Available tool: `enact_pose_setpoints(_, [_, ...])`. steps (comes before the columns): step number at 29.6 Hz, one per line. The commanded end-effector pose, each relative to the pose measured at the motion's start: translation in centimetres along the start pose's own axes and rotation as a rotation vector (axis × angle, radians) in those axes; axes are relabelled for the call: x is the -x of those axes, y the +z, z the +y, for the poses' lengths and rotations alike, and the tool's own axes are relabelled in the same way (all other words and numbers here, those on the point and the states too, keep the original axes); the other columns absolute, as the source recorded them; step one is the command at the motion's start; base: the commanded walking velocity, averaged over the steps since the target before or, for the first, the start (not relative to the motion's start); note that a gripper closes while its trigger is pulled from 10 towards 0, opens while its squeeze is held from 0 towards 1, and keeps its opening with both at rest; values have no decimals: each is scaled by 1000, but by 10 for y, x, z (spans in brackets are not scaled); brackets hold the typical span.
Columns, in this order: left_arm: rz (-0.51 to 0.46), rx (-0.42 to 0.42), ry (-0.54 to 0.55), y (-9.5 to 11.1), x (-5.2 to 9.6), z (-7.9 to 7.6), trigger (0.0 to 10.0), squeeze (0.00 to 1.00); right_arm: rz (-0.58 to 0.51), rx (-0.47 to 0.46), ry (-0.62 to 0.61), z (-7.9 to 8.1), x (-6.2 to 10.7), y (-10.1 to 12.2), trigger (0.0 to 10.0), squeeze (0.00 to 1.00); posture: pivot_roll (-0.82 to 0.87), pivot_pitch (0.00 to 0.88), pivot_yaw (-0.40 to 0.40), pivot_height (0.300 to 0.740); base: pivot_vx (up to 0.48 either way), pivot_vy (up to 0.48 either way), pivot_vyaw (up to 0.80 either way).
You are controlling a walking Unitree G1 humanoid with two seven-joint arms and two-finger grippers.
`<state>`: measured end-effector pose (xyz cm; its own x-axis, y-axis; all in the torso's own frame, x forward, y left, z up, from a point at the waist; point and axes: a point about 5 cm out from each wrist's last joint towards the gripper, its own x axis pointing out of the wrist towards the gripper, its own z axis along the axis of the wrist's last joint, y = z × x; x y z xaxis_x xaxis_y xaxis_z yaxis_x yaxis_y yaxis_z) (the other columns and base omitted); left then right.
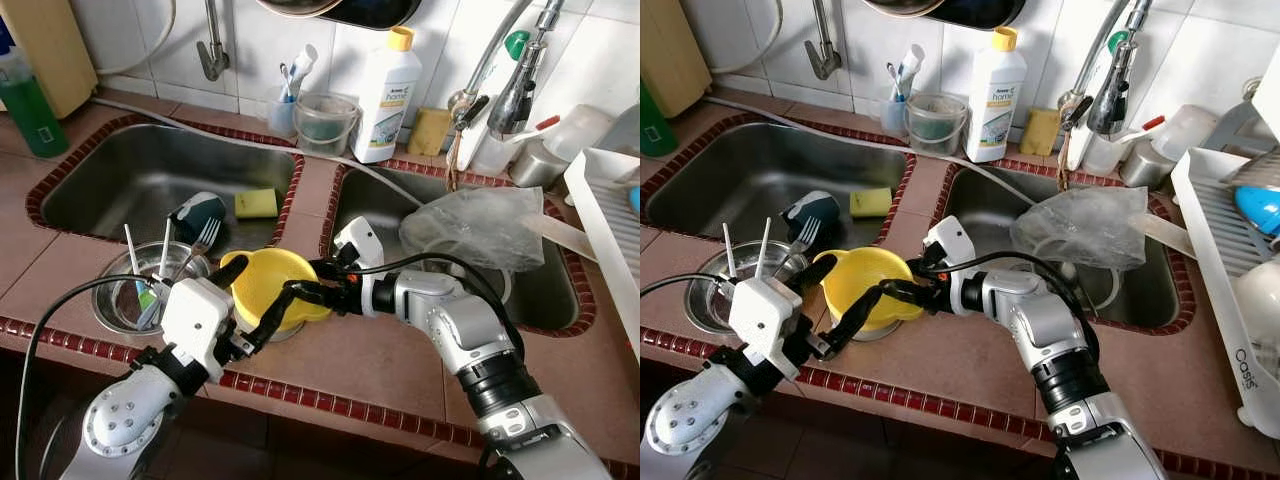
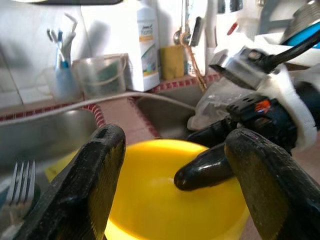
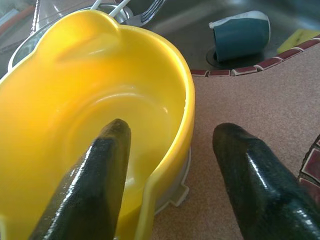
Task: Kitchen organization
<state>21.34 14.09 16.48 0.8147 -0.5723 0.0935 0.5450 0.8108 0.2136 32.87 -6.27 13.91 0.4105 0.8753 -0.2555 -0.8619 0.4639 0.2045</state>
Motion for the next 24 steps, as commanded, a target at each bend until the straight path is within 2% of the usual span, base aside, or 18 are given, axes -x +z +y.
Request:
enact_pose_setpoints(1, [3,-5,-32,2,1,-4,10000,0,11,6,-12,-1,3,-3,0,0,5,106,-84,740,0,0,0])
enact_pose_setpoints(11, [4,7,-96,6,4,-15,10000,0,2,8,-12,-1,1,-1,0,0,5,110,-79,740,0,0,0])
enact_pose_setpoints(24, [-2,8,-93,7,3,-16,10000,0,-41,-40,-12,-1,1,4,0,0,4,111,-79,740,0,0,0])
